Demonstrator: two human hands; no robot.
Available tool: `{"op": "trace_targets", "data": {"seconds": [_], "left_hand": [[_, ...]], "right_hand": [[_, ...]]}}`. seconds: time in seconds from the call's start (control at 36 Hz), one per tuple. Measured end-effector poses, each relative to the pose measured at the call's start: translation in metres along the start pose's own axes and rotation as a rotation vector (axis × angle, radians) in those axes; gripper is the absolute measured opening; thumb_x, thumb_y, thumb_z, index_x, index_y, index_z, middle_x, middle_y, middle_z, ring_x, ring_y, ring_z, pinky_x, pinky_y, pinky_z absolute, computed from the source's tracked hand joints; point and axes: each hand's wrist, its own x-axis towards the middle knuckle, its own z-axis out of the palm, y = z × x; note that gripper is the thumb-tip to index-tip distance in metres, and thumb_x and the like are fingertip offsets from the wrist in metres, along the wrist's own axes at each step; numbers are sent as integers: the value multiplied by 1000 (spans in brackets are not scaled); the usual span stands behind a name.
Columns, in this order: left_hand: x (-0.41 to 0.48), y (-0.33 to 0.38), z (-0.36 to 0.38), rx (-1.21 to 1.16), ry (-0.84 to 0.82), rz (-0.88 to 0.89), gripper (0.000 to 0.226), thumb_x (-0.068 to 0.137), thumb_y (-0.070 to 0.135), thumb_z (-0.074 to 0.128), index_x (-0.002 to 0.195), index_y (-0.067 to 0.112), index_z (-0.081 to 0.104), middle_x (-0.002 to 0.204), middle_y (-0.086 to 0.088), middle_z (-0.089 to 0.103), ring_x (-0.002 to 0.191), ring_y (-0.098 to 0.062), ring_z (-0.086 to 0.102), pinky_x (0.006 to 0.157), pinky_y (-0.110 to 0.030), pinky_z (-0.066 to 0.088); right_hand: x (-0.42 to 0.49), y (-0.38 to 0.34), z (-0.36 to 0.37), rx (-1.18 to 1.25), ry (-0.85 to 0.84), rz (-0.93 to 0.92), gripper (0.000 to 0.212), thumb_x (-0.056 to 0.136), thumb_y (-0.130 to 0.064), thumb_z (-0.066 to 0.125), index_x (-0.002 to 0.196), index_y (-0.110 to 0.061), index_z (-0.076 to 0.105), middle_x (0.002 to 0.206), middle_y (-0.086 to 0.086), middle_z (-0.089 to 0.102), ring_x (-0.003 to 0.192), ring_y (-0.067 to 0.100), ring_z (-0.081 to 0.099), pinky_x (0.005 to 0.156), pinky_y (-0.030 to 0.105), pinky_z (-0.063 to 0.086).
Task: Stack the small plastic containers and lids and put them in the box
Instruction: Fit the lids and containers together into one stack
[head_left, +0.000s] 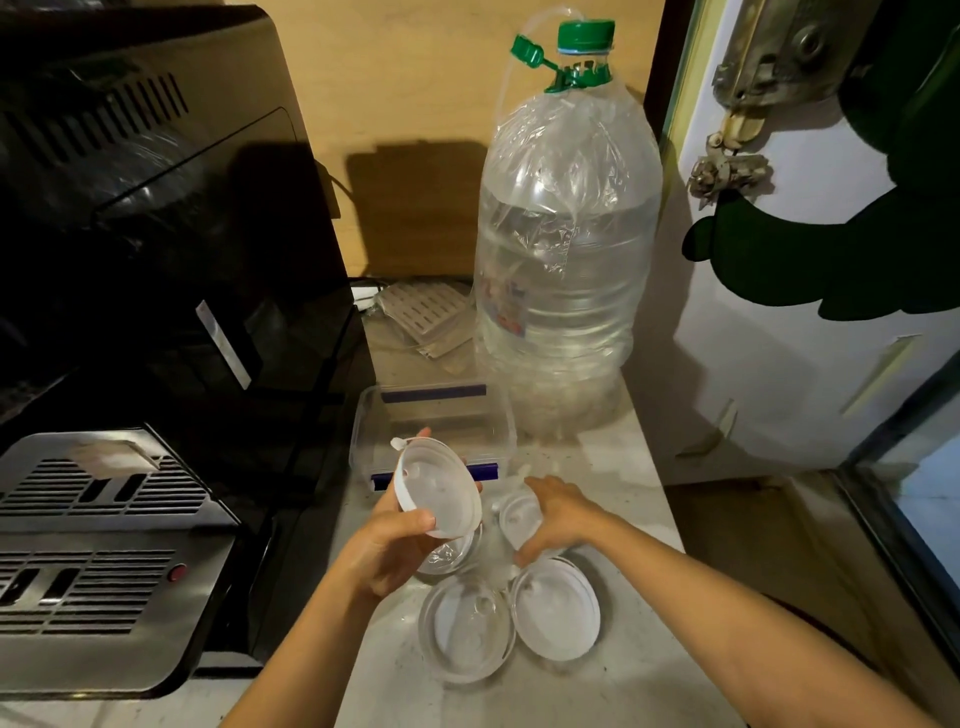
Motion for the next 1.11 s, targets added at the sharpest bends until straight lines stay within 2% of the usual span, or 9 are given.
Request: {"op": "trace_targets", "data": {"seconds": [0.17,0.22,0.47,0.56,0.67,0.75,0.89,1.0,1.11], "left_hand": [[-2,-4,-7,12,-14,-30,101,34,25,89,123,32,41,99,-2,65,89,-18,68,73,-31,58],[-2,-4,-8,13,-15,-32,99,31,29,91,118,36,45,97,0,66,89,-19,67,72,-31,57],[1,0,-4,41,32,-64,98,22,37,92,109,36,47,108,-8,50,99,-27,54,70,-29,58],[3,3,0,65,23,-68,110,22,39,92,120,31,43,110,-10,53,98,-25,58,70,-29,58],[5,9,10,48,-7,-37,129,24,39,92,135,24,30,113,-13,51,98,-25,57,72,-30,58],[6,15,21,25,-43,-8,121,27,40,92,132,24,33,110,-11,53,96,-23,60,73,-30,58],[6,23,32,14,-98,44,98,37,37,90,122,15,45,100,-4,71,94,-20,66,75,-28,57],[5,26,36,14,-116,61,90,42,39,89,119,16,49,102,-3,72,99,-20,65,77,-29,56],[4,28,36,-5,-123,67,86,43,39,89,115,15,50,99,-3,73,96,-18,66,75,-26,55]], "right_hand": [[4,-1,3,7,29,16,112,59,-41,81,144,-21,11,151,8,21,137,28,23,107,42,35],[3,1,2,24,46,12,112,58,-41,81,144,-22,11,150,8,24,136,28,25,105,41,36],[-23,0,-44,126,171,-82,107,55,-41,84,141,-19,24,148,8,32,131,28,34,105,44,38],[-42,-8,-66,171,231,-147,115,56,-42,84,144,-19,14,153,5,23,137,24,26,107,39,32],[-70,-28,-84,304,292,-275,110,54,-42,84,142,-27,18,148,-3,29,134,18,30,101,31,34],[-85,-44,-86,386,294,-369,104,56,-38,85,139,-31,23,142,-7,34,131,14,32,96,25,32],[-95,-65,-76,449,228,-425,105,57,-37,85,140,-32,21,146,-6,33,130,12,34,107,36,36],[-96,-74,-69,441,222,-453,106,57,-39,84,141,-31,20,147,-7,32,131,12,33,106,33,36],[-97,-80,-66,423,231,-471,107,57,-42,84,141,-31,20,147,-7,33,131,14,34,107,39,37]]}}
